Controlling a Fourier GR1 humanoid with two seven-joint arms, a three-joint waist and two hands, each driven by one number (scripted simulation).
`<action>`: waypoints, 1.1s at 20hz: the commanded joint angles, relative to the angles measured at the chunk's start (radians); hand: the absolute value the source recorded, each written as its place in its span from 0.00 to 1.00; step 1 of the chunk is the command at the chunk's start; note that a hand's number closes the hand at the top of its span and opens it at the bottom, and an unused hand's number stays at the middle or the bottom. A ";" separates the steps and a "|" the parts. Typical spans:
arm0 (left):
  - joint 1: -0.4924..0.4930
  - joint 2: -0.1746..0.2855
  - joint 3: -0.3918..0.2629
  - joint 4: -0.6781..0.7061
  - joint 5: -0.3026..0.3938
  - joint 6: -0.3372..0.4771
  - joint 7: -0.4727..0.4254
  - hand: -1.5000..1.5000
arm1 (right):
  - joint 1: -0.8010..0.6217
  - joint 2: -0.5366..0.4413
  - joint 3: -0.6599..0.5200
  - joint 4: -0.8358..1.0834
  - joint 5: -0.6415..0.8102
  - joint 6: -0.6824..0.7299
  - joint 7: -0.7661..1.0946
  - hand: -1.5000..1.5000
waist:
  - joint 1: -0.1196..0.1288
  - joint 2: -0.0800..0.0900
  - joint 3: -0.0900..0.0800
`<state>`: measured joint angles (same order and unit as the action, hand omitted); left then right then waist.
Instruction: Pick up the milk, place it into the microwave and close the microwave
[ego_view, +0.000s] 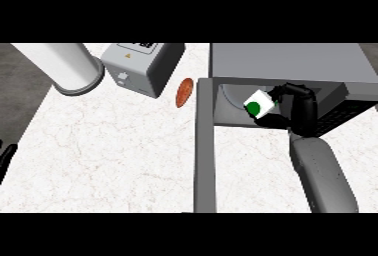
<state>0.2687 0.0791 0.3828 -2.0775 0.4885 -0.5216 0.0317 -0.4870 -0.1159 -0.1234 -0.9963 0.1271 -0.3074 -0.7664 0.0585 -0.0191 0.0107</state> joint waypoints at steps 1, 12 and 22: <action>-0.016 0.006 -0.002 0.016 -0.009 -0.006 -0.006 0.00 | -0.191 -0.028 -0.029 0.183 0.041 -0.063 0.195 1.00 | 0.079 0.062 -0.012; -0.052 0.031 -0.011 0.009 -0.071 -0.002 -0.002 0.00 | -0.078 -0.038 -0.083 0.119 0.126 -0.312 0.074 0.00 | 0.116 0.083 -0.017; -0.100 0.033 -0.059 0.005 -0.105 0.002 0.017 0.00 | -0.022 0.011 -0.092 0.095 0.177 -0.331 0.070 0.00 | 0.147 0.097 -0.011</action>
<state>0.1902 0.1120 0.3423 -2.0717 0.3948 -0.5203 0.0430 -0.3797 -0.1126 -0.1875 -1.0861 0.2950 -0.6300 -0.8945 0.1581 0.0169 -0.0086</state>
